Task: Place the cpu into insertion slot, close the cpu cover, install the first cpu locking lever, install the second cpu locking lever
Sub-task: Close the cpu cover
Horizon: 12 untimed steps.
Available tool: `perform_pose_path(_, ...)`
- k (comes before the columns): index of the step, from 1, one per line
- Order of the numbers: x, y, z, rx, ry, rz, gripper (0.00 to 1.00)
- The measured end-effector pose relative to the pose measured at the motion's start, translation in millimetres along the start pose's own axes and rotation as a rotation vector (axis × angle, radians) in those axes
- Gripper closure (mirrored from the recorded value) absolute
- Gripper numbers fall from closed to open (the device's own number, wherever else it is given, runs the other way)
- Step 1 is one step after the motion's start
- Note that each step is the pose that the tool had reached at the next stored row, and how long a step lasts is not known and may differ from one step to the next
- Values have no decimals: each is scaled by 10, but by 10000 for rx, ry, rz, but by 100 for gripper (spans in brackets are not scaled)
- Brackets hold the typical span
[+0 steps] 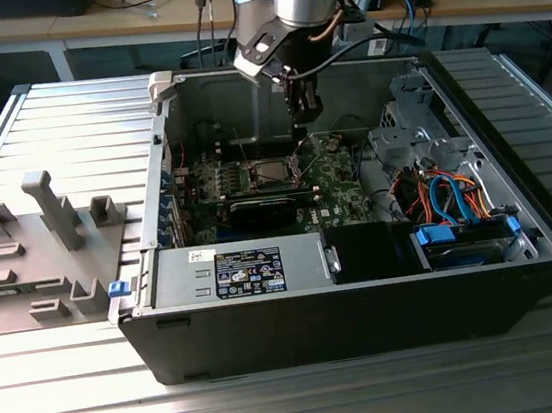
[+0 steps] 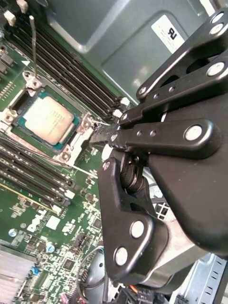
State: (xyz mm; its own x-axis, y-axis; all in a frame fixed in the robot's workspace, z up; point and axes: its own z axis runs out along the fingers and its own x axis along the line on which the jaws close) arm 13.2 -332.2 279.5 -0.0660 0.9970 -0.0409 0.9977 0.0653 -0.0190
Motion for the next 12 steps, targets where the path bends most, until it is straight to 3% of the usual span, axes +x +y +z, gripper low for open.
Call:
perform_pose_path(4, -4, 71, 3, 1, 0, -1, 89)
perform_pose_path(12, -7, 131, 13, 1, 0, -20, 89)
